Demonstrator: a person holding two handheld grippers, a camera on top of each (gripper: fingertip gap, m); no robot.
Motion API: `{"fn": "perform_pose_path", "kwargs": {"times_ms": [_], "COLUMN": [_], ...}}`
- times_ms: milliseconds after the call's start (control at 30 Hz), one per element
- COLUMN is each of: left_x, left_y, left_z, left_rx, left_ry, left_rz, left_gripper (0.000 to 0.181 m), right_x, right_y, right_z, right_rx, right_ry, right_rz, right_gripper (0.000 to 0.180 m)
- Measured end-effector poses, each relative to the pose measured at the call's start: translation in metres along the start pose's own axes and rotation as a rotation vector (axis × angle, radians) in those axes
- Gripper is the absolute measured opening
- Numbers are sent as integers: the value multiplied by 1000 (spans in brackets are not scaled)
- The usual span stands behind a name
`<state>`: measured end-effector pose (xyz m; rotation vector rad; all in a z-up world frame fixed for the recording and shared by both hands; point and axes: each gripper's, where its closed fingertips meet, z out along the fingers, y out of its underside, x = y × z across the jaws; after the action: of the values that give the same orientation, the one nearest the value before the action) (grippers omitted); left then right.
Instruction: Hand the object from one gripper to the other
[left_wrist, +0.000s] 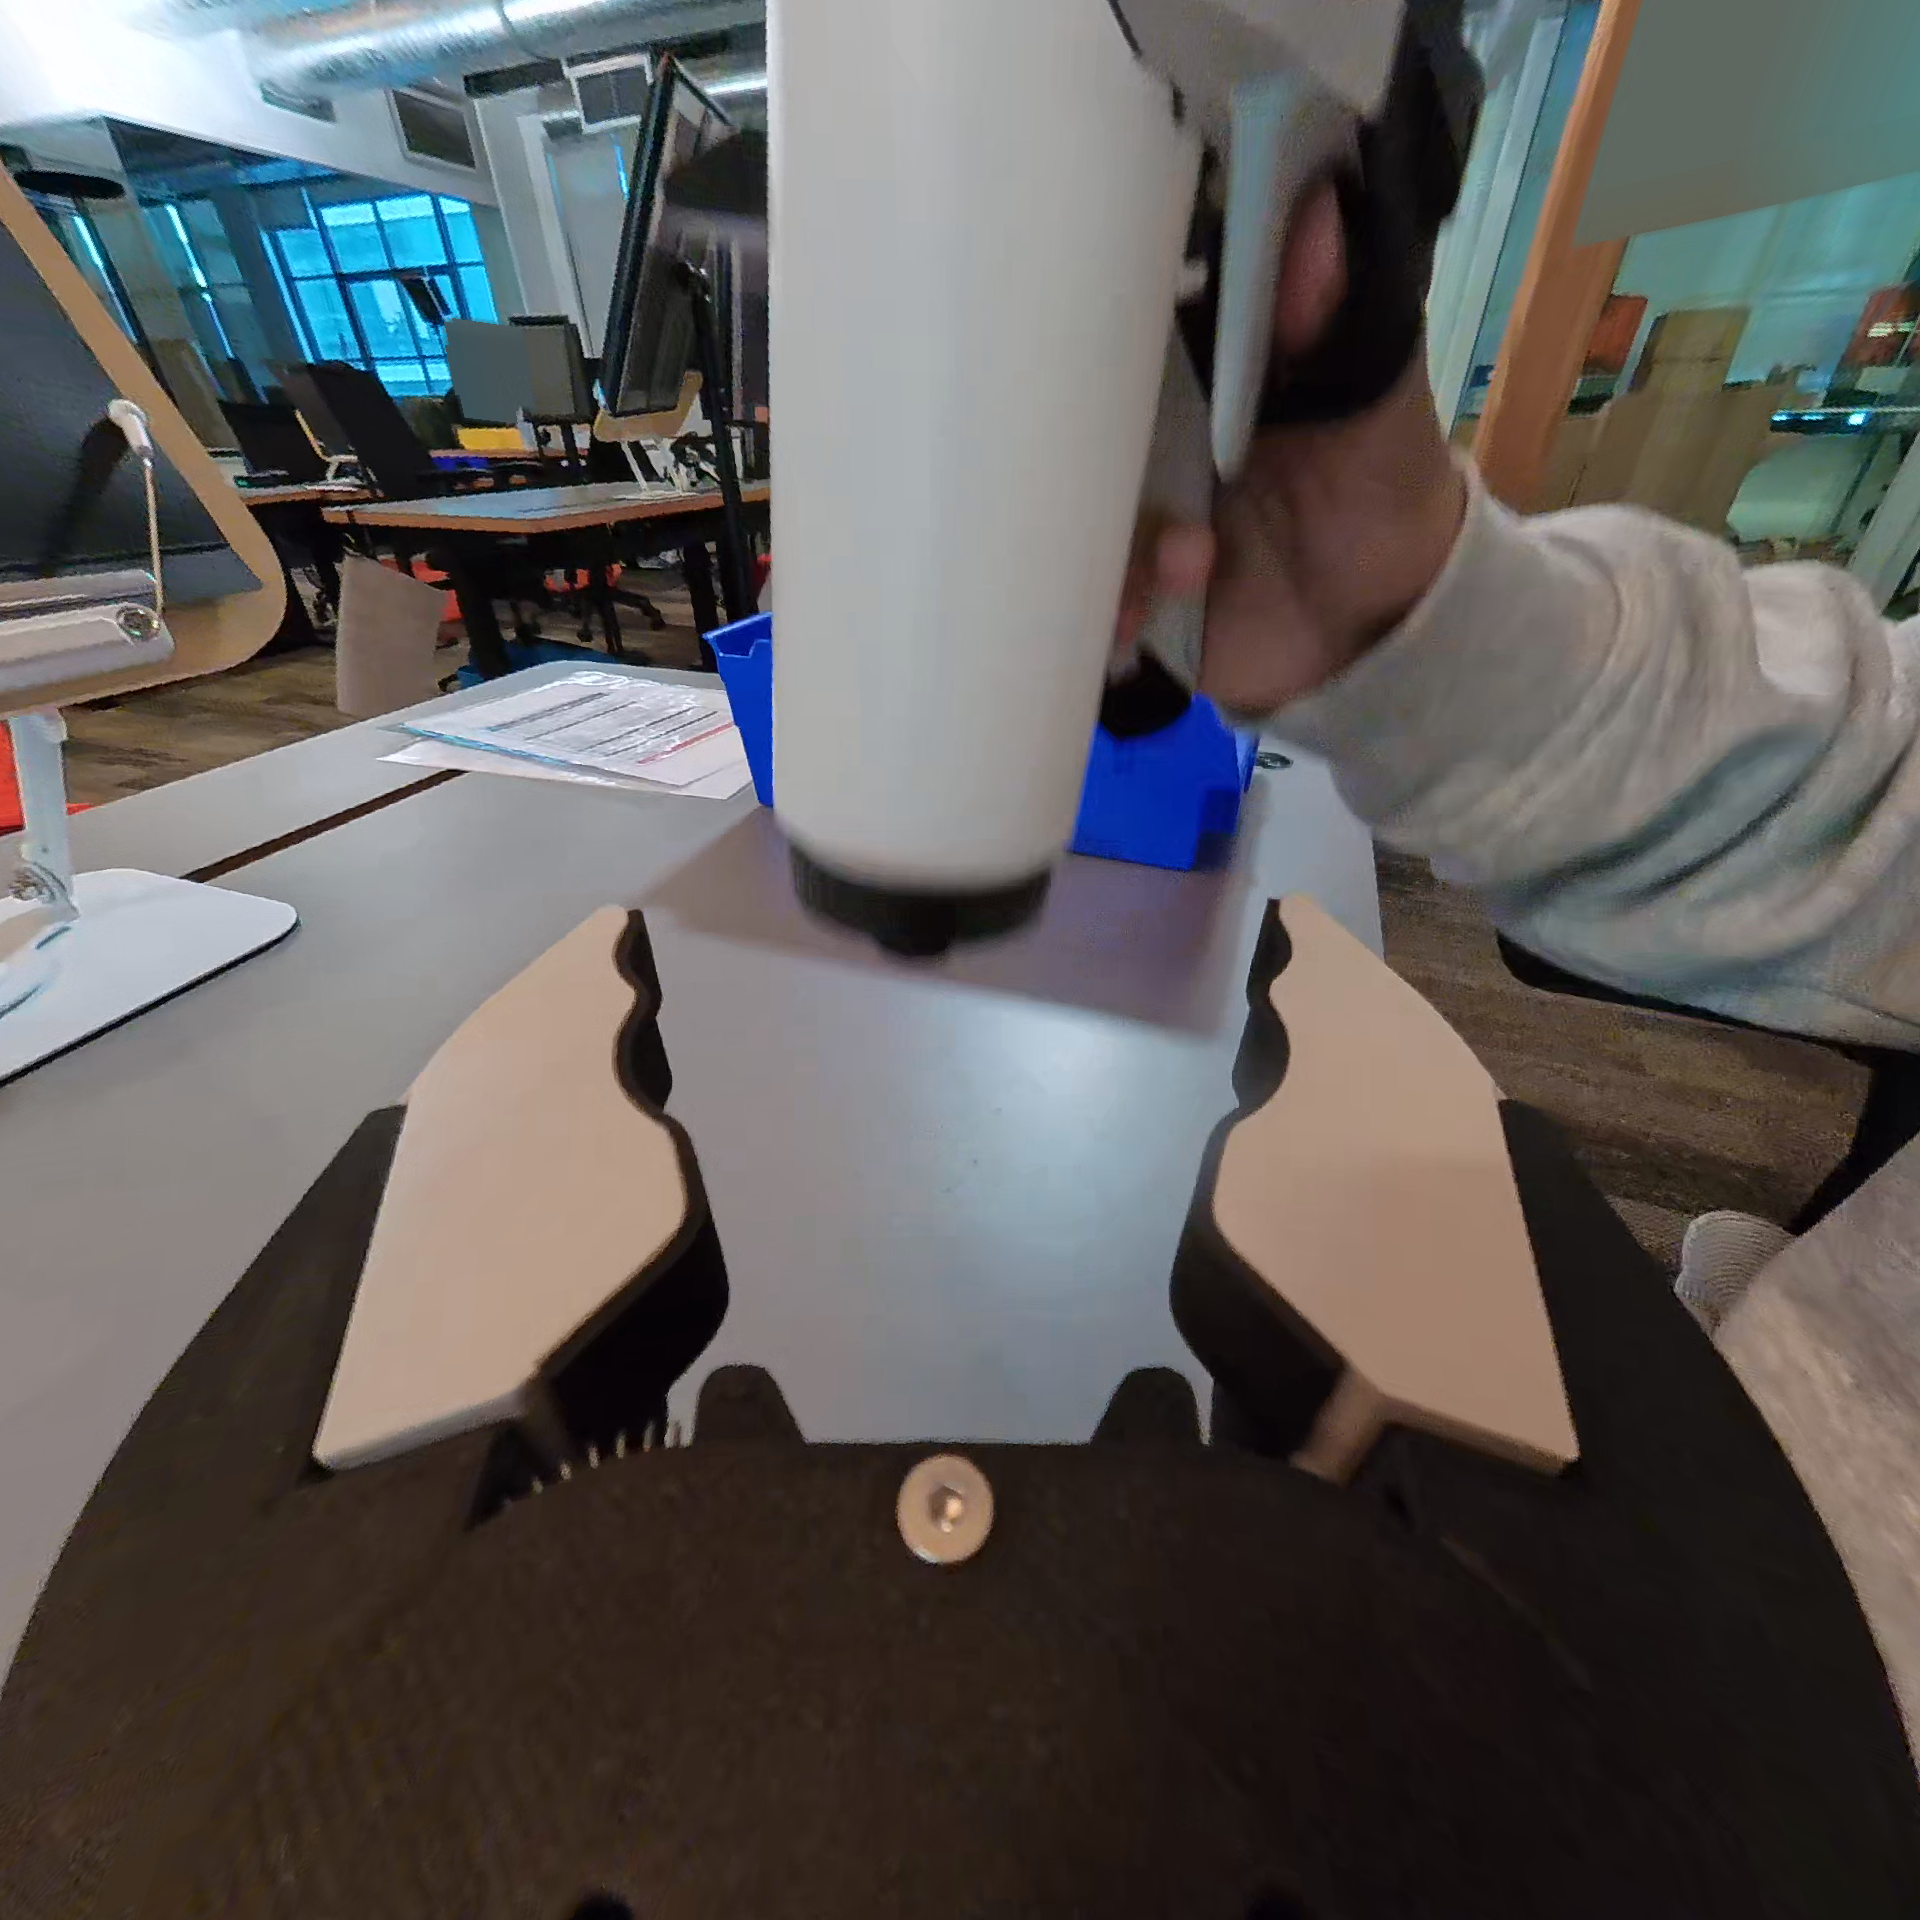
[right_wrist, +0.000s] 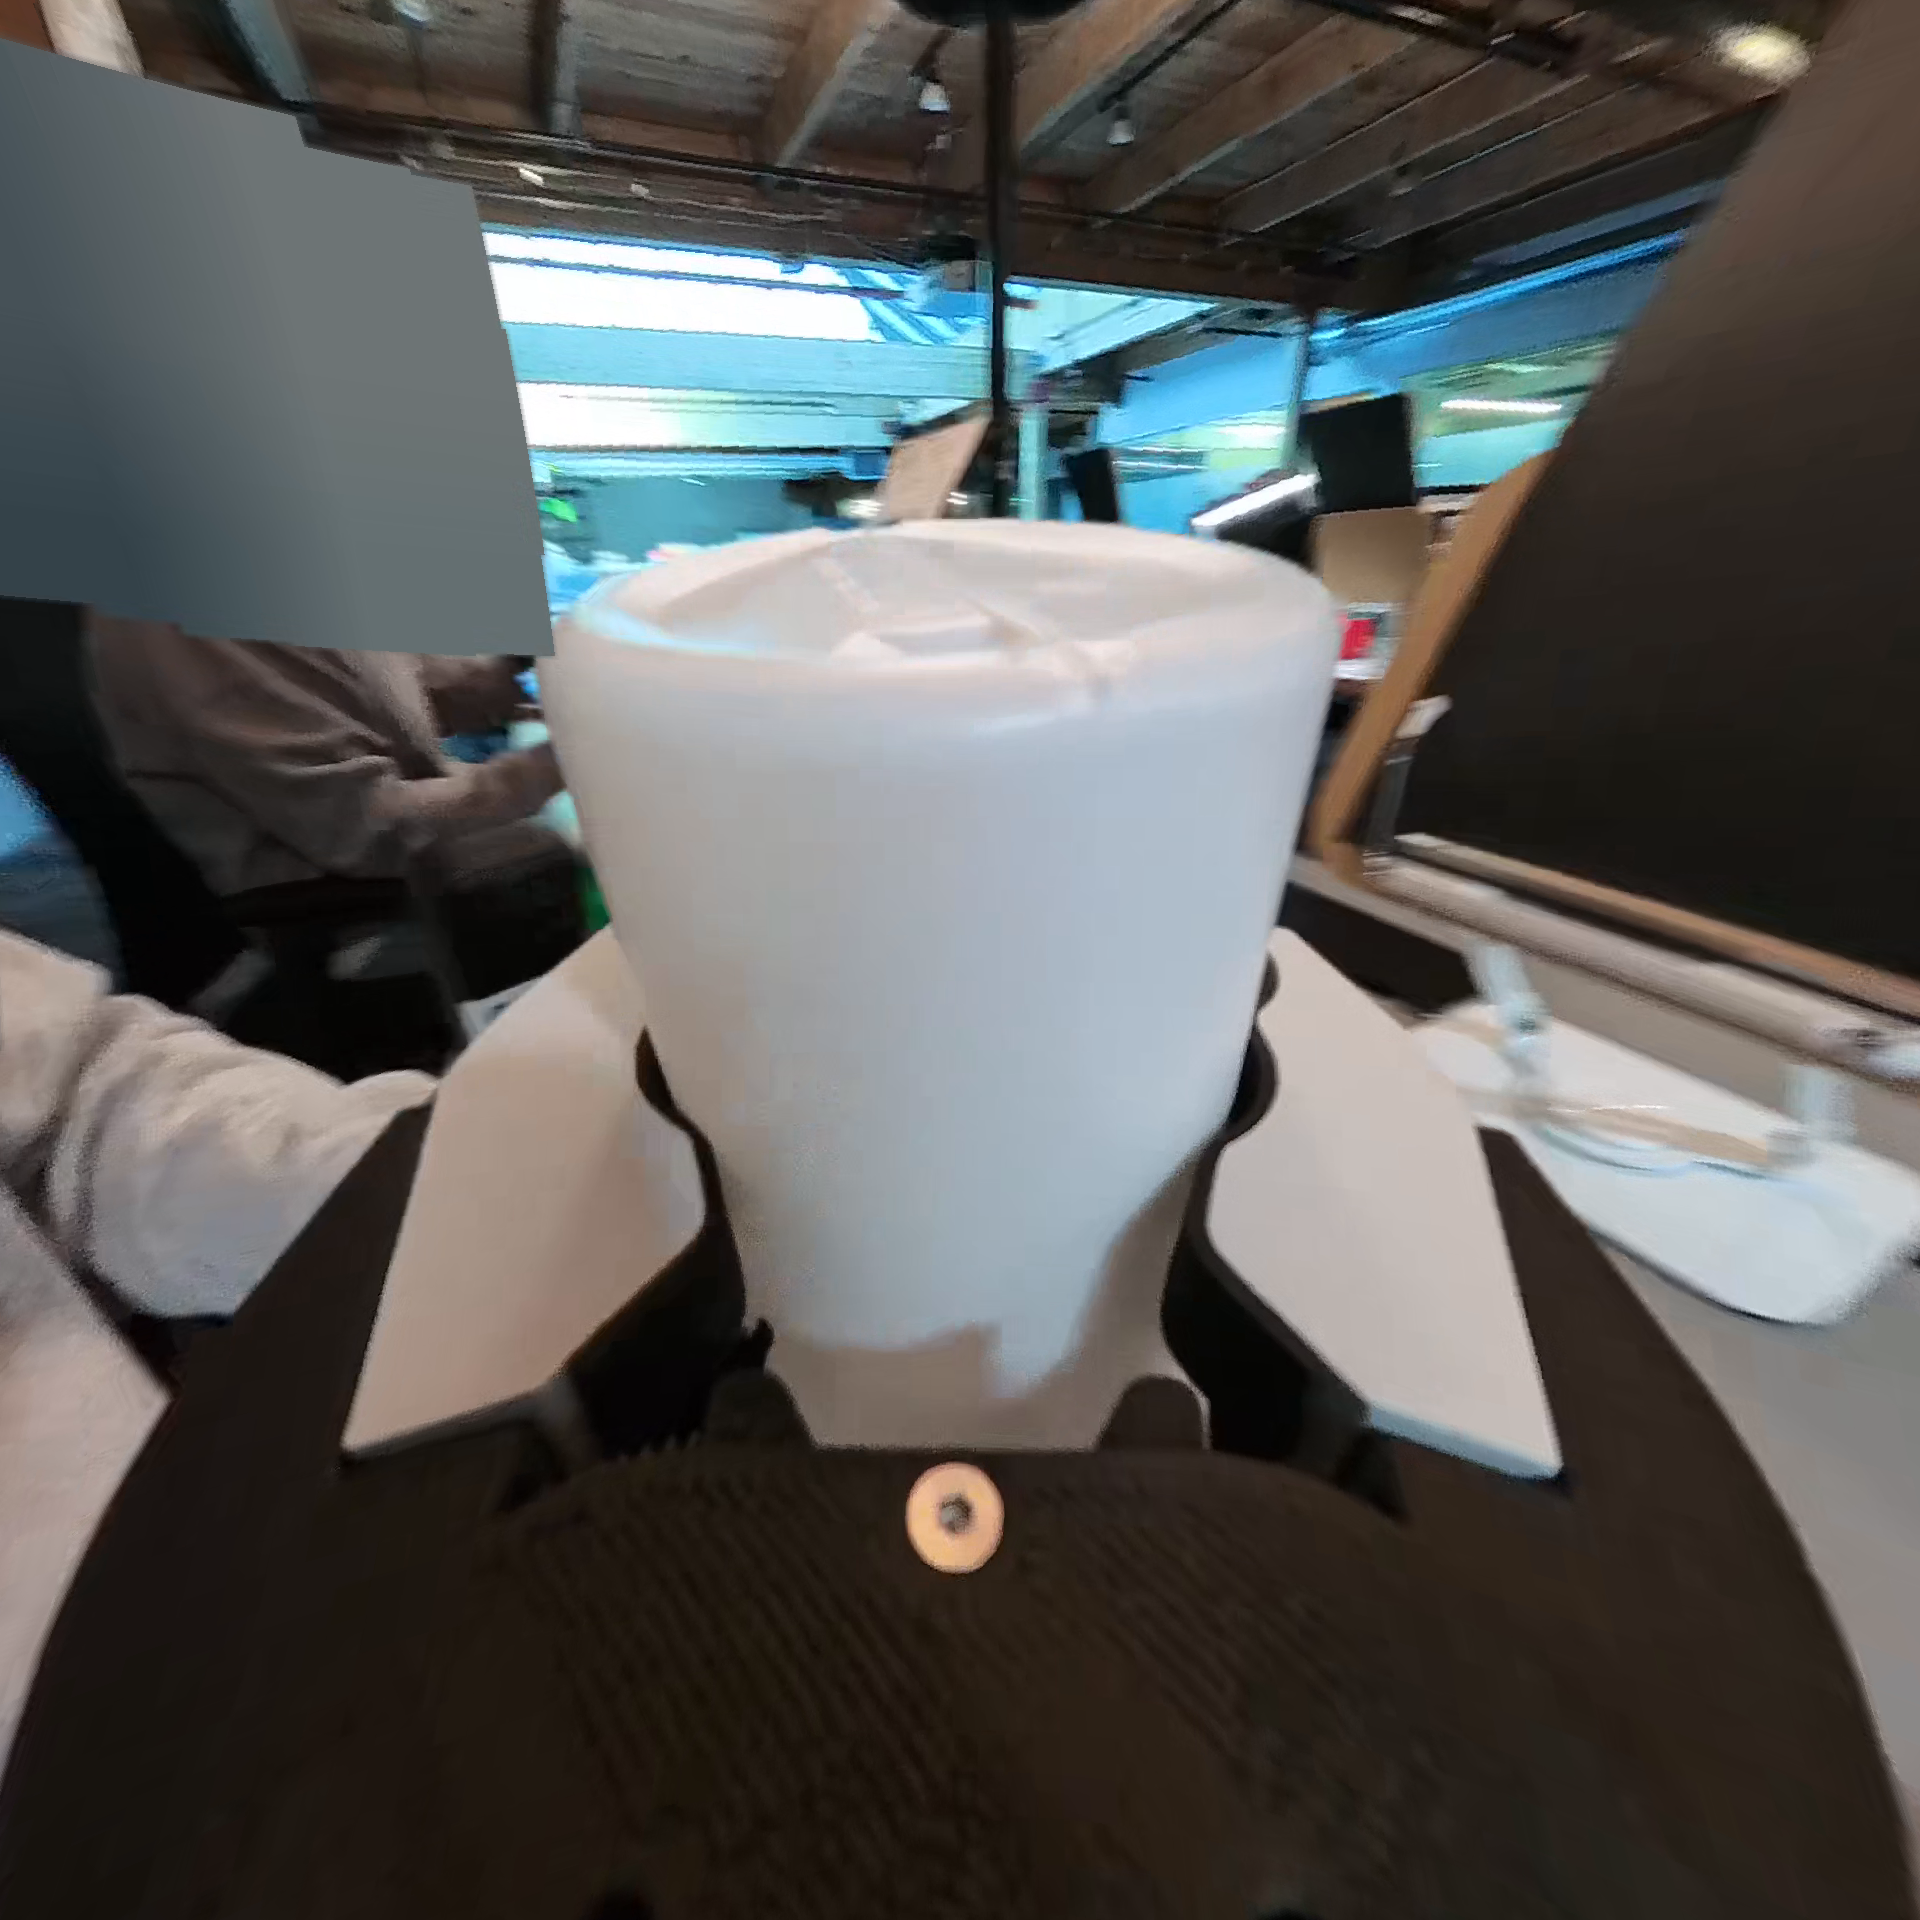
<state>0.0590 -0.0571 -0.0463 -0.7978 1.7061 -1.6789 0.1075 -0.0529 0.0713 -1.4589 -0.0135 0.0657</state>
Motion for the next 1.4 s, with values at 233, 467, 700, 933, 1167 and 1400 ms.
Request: {"fn": "perform_pose_path", "kwargs": {"times_ms": [233,467,700,933,1167,1400], "left_x": [1,-5,0,4,-2,-6], "left_y": [9,14,19,22,18,16], "left_z": [2,3,6,7,5,3], "left_rx": [-24,-26,-51,-68,-38,-18], "left_ry": [22,27,40,52,47,49], "left_rz": [-29,-88,-62,-32,-99,-157], "left_gripper": [108,107,106,105,104,102], "right_x": [122,192,220,223,200,172], "right_y": [-62,-9,60,38,-6,-16], "right_z": [-112,-210,-221,-234,-212,-173], "right_rx": [-140,-457,-602,-540,-367,-394], "right_ry": [526,840,848,902,831,746], "right_rz": [-86,117,316,253,168,72], "right_gripper": [105,105,105,108,98,98]}}
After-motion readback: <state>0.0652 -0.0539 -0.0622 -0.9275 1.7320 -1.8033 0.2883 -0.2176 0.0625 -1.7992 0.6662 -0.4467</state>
